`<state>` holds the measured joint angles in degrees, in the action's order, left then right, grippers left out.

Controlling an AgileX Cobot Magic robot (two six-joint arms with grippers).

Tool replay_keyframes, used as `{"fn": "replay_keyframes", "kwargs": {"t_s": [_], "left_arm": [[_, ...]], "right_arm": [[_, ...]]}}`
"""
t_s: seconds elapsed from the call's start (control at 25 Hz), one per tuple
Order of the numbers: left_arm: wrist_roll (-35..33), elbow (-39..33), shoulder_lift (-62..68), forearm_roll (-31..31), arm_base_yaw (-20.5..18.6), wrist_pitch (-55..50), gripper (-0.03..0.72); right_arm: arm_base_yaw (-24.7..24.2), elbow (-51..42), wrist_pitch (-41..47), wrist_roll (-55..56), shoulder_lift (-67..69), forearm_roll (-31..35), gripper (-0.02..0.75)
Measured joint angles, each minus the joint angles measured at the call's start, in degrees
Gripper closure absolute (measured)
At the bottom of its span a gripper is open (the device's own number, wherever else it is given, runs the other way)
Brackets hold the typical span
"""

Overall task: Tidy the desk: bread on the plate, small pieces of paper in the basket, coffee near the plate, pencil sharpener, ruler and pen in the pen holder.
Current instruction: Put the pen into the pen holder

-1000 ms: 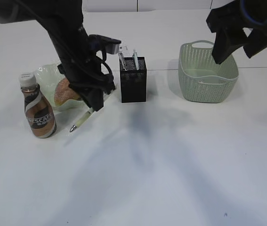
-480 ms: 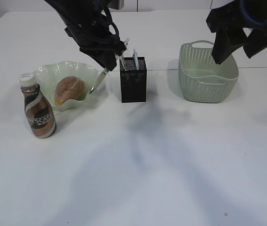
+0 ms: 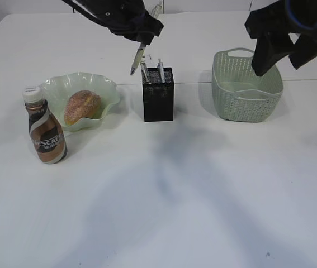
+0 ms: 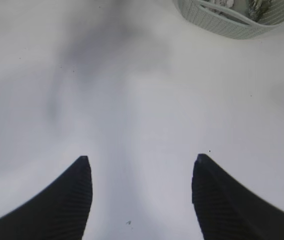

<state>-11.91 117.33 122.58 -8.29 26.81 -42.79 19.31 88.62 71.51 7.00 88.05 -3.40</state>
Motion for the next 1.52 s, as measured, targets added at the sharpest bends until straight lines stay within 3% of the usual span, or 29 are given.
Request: {"fn": "replay_keyframes", "kwargs": {"t_s": [0.72, 1.52], "left_arm": [[0.0, 0.0, 3.0, -4.8, 0.6, 23.1, 0.609], [0.0, 0.0, 8.7, -5.3, 0.8, 28.5, 0.609]], "right_arm": [[0.0, 0.0, 0.1, 0.0, 0.0, -0.5, 0.244], [0.0, 0.0, 0.1, 0.0, 0.0, -2.1, 0.244]]}}
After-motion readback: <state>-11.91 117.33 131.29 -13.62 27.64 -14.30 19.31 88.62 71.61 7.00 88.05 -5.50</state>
